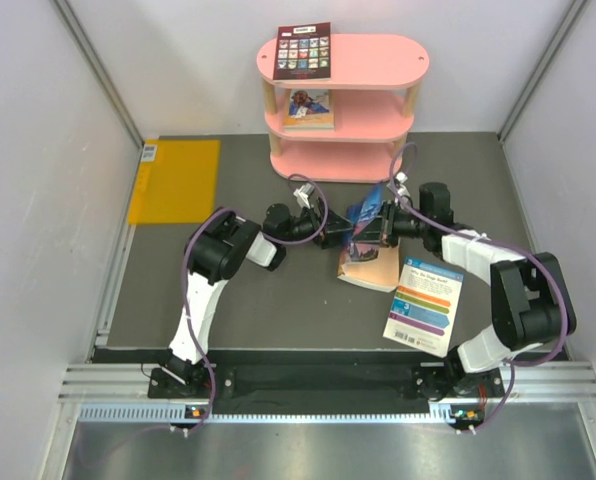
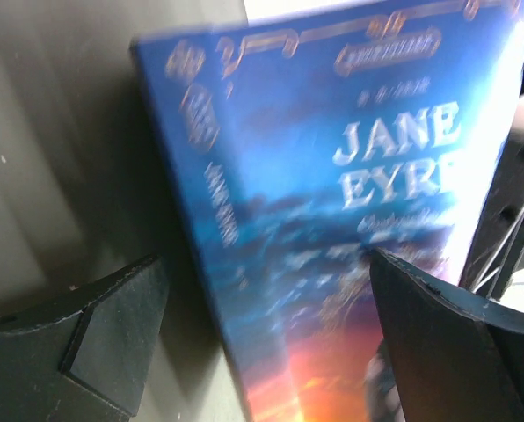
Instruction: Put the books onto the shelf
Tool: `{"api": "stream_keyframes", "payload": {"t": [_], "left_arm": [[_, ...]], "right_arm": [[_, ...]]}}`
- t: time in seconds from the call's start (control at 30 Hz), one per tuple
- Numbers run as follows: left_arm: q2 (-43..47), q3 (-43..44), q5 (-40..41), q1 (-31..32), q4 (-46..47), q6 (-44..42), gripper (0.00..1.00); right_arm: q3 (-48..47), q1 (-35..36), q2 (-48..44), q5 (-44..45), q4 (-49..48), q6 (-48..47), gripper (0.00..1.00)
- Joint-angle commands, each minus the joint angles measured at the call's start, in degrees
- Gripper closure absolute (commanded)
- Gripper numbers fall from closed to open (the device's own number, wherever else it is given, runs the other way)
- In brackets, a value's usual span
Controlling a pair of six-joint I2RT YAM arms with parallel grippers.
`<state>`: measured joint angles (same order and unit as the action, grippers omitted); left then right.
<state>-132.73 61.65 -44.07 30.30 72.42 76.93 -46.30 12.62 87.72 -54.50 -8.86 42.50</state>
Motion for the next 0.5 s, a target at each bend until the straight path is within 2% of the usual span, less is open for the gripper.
{"api": "stream_keyframes", "payload": {"t": [0.0,0.2,0.33,0.47], "left_arm": [[-0.3,3.2,-1.7,1.3,3.3,0.8,0.01],[-0.2,5.6,-2.3,1.4,1.9,0.6,0.01],[-0.9,7.6,-3.2,1.7,1.1,0.6,0.01],[-1.5,8.4,-3.5,2.0,0.8,0.6,0.01]], "right_arm": [[1.5,3.4,-2.9,-4.2,-3.0,-0.9,1.0],[4.2,4.3,-4.0,-1.4,3.0,-4.5,0.99],[3.9,4.3,-5.2,5.4,16.3,-10.1,0.97],[4.0,4.3,-5.6,10.7,24.7,-13.9,0.96]]}}
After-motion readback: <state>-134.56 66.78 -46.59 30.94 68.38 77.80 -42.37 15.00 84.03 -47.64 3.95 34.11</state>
